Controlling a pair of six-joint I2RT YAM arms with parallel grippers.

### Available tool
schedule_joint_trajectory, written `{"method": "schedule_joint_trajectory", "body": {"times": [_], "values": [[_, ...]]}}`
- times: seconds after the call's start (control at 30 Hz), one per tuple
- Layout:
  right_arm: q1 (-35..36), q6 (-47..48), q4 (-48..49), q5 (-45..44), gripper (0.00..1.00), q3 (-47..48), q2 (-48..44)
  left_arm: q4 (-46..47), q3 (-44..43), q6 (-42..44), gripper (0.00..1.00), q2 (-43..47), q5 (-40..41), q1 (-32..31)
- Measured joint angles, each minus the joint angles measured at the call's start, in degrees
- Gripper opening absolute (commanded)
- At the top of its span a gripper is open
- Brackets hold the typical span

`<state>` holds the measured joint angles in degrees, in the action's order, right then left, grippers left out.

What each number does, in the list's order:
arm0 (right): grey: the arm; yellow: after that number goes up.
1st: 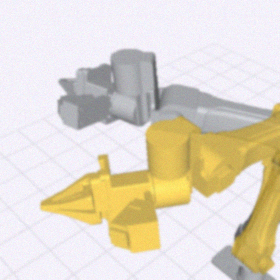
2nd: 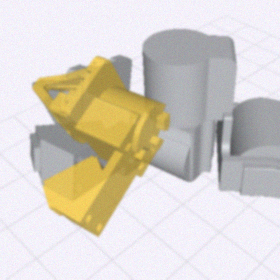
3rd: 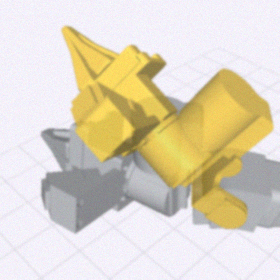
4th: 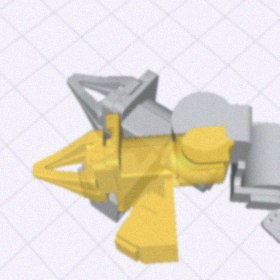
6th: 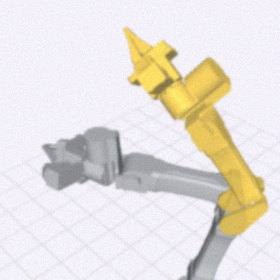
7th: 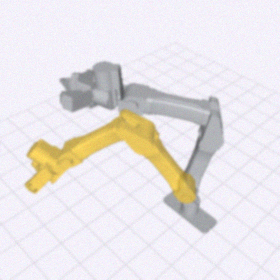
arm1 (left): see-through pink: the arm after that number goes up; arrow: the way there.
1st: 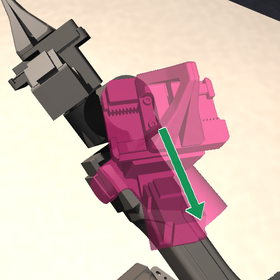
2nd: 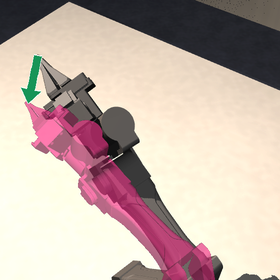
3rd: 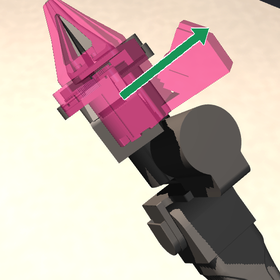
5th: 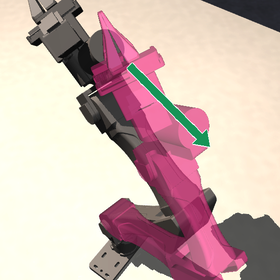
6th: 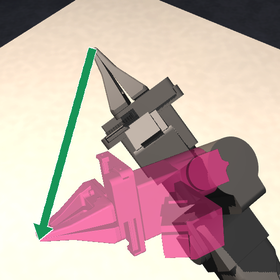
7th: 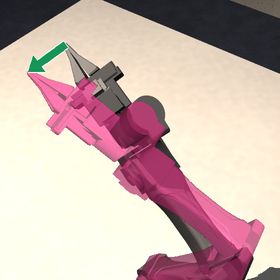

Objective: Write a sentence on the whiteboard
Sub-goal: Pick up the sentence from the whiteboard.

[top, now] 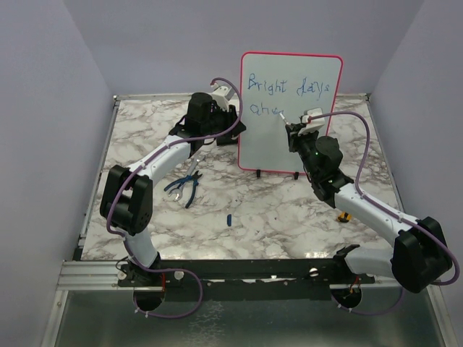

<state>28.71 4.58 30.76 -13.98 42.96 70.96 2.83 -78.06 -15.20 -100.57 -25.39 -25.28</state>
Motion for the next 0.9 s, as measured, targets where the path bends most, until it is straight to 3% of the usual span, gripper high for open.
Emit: {"method": "schedule_joint_trajectory", "body": {"times": [0.9], "values": [[0.0, -0.66, -0.68, -0.28, 0.01, -0.94, -0.55, 0.02, -0.02, 0.02, 0.27, 0.0, 0.0, 0.02]]}}
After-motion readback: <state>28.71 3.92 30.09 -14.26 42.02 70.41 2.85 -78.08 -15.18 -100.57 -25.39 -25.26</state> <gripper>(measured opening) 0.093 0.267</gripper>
